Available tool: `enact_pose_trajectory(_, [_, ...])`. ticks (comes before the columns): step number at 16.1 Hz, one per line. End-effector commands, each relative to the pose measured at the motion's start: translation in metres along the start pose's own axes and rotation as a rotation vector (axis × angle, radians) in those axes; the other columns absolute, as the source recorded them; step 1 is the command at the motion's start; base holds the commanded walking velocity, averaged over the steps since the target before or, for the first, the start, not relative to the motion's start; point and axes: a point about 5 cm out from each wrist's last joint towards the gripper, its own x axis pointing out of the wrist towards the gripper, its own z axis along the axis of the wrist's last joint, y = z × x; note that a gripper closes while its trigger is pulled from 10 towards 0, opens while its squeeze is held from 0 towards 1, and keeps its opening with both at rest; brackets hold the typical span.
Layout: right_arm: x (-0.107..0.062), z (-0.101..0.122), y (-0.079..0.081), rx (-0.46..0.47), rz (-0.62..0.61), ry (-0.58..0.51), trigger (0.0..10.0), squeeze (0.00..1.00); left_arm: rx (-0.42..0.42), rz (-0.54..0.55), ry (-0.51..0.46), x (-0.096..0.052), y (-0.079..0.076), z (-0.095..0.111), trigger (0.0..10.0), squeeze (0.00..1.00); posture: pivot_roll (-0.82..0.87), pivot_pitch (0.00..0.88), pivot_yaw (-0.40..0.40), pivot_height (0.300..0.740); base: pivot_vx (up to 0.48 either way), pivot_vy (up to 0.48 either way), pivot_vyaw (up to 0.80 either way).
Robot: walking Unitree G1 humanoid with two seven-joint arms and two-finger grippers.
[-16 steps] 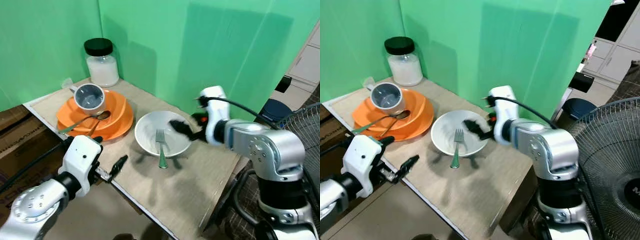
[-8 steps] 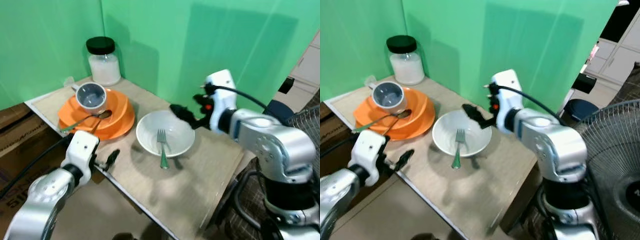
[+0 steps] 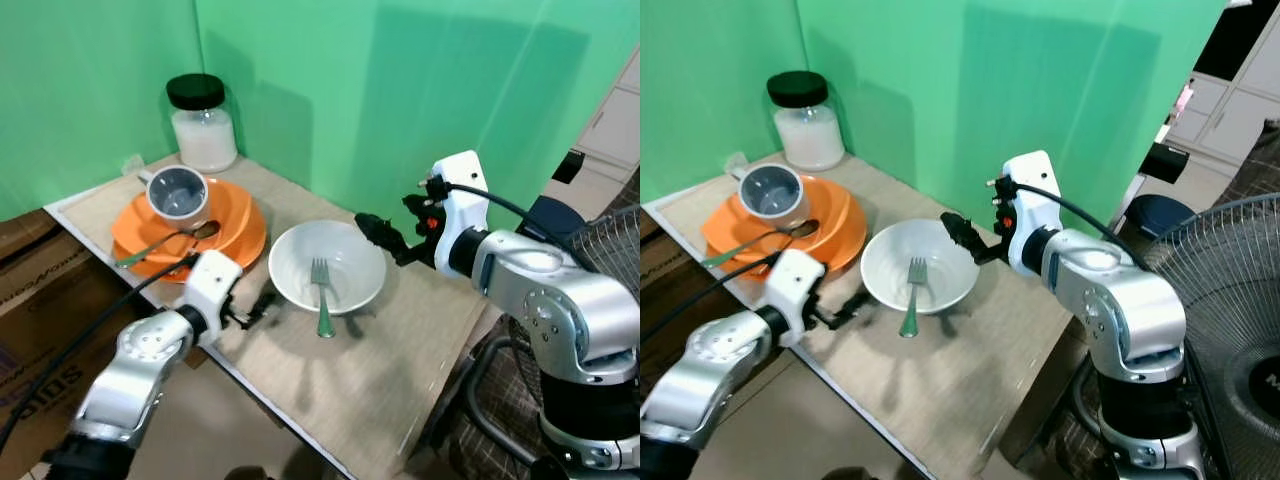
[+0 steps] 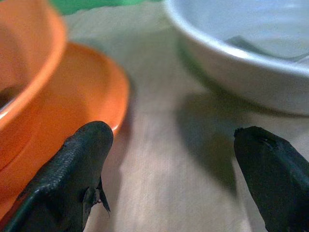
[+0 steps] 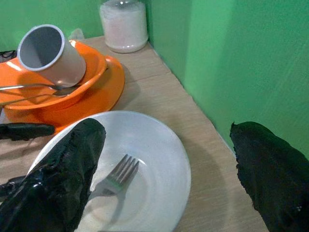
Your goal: Setting the table
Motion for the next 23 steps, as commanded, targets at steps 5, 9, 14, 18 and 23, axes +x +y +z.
enact_pose_trajectory(5, [-0.002, 0.002, 0.002, -0.035, 0.004, -0.023, 10.0, 0.00, 0.029, -0.149, -0.024, 0.025, -0.017, 0.009, 10.0, 0.60, 0.11, 0.000, -0.005, 0.740, 0.000, 0.000, 0.00])
enact_pose_trajectory(9, [-0.001, 0.001, 0.008, -0.043, 0.040, -0.016, 10.0, 0.00, 0.018, -0.195, -0.026, 0.048, -0.031, 0.010, 10.0, 0.60, 0.11, 0.000, 0.003, 0.740, 0.000, 0.000, 0.00])
enact_pose_trajectory(14, [0.010, -0.007, 0.009, -0.028, 0.036, 0.112, 10.0, 0.00, 0.051, -0.232, -0.083, 0.062, -0.040, 0.022, 10.0, 0.60, 0.10, 0.000, -0.001, 0.740, 0.000, 0.000, 0.00])
enact_pose_trajectory(18, [0.021, -0.014, 0.013, -0.053, 0.043, 0.198, 10.0, 0.00, 0.073, -0.265, -0.083, 0.053, -0.042, 0.016, 10.0, 0.60, 0.11, 0.000, -0.004, 0.740, 0.000, 0.000, 0.00])
enact_pose_trajectory(23, [0.027, -0.024, 0.015, -0.111, 0.040, 0.346, 10.0, 0.00, 0.095, -0.209, -0.043, 0.012, -0.023, -0.001, 10.0, 0.53, 0.13, 0.000, -0.032, 0.740, 0.000, 0.000, 0.00])
